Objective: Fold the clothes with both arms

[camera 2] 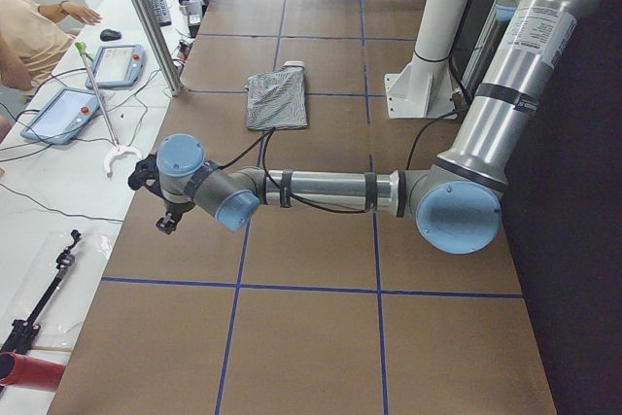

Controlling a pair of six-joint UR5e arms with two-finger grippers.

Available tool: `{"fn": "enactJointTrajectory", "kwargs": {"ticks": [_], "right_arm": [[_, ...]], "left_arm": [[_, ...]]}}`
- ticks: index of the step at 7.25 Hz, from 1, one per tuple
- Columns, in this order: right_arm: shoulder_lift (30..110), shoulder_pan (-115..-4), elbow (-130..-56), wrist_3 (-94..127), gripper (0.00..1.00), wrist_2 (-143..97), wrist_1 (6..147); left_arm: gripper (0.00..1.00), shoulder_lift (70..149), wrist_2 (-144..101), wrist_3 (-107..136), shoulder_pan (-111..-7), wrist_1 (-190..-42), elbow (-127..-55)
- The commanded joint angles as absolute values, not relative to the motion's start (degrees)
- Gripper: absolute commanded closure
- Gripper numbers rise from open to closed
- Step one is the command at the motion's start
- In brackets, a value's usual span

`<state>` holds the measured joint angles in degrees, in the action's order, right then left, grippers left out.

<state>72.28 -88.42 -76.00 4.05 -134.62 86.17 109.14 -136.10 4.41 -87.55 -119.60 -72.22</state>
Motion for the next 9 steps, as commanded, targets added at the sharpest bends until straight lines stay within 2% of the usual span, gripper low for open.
{"fn": "enactJointTrajectory", "kwargs": {"ticks": [1, 3, 5, 9], "right_arm": [[74.52, -92.89, -76.2, -6.04, 0.0, -134.3, 89.65], [77.59, -92.29, -76.55, -7.9, 0.0, -133.6, 90.44], [82.85, -90.63, -81.09, -9.83, 0.0, -133.59, 90.53], [86.57, -90.17, -87.09, -9.93, 0.0, -133.59, 93.25]], "left_arm": [[0.0, 105.4, -135.62, -6.1, -90.78, -97.66, -83.7], [0.0, 94.36, -135.44, -5.99, -90.88, -94.42, -94.78], [0.0, 87.74, -134.74, -2.15, -90.79, -93.78, -98.42], [0.0, 85.34, -135.61, 0.62, -90.53, -93.87, -101.51]]}}
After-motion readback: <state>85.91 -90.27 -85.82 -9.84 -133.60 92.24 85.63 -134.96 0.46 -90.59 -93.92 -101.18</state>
